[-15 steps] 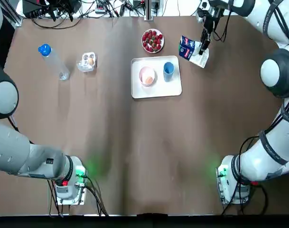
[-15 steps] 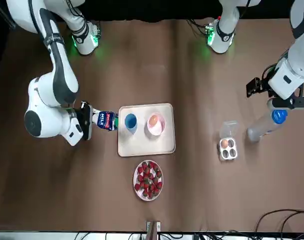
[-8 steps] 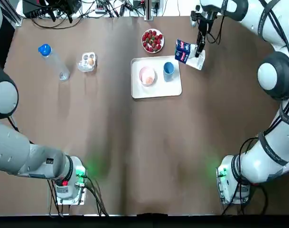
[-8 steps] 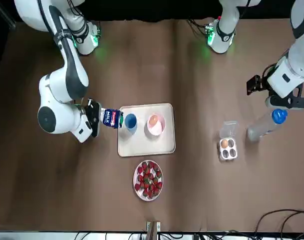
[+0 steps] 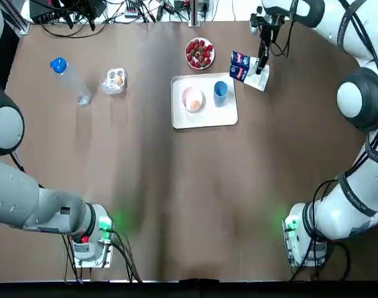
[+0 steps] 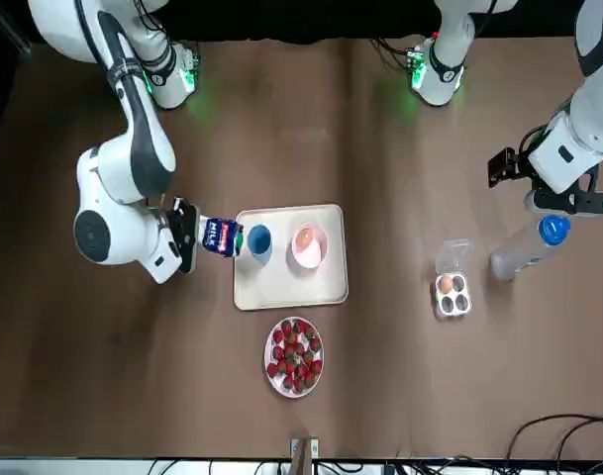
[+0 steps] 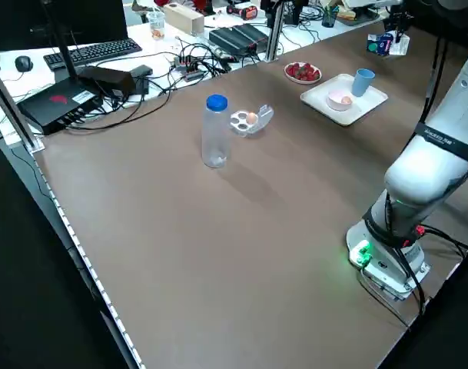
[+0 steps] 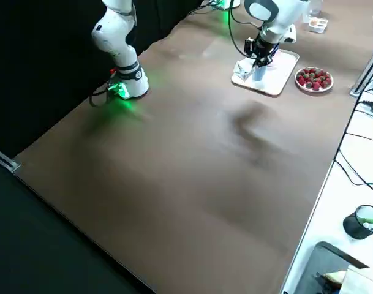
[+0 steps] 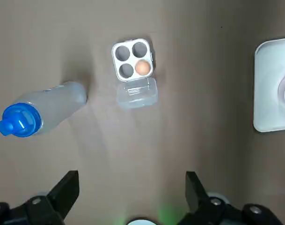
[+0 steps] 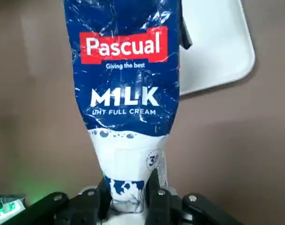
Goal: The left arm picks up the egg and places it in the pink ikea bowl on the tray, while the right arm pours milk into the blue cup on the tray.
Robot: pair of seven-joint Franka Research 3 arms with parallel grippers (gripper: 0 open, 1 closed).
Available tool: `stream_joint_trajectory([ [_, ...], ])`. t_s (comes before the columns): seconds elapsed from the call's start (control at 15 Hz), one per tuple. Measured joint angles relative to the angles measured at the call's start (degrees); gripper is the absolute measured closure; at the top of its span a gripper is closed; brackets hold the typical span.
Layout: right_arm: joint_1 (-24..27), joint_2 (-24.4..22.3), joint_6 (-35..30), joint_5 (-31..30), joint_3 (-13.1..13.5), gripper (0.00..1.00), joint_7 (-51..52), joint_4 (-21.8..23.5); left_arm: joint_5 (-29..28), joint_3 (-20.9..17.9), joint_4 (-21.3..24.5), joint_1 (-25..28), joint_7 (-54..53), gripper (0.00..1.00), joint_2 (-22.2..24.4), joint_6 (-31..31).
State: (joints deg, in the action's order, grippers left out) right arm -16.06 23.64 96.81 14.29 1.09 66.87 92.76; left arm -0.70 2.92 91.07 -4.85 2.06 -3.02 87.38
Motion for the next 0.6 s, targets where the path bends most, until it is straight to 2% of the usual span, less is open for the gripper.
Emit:
stream_joint_trajectory([
  [0.2, 4.25, 0.00, -0.08, 0.66, 0.23, 0.67, 4.31, 0.01, 0.00, 0.01, 0.00, -0.25, 0.00, 0.00, 0.00, -0.33],
  [0.27, 8.89, -0.01, -0.20, 3.20, 0.34, 0.67, 10.06, 0.02, 0.00, 0.02, 0.00, -0.31, 0.00, 0.00, 0.00, -0.47],
  [0.6, 23.25, 0.26, -2.68, 14.70, 0.61, 0.67, 29.39, 0.94, 0.00, 0.17, 0.01, -0.41, 0.00, 0.00, 0.00, -0.55],
])
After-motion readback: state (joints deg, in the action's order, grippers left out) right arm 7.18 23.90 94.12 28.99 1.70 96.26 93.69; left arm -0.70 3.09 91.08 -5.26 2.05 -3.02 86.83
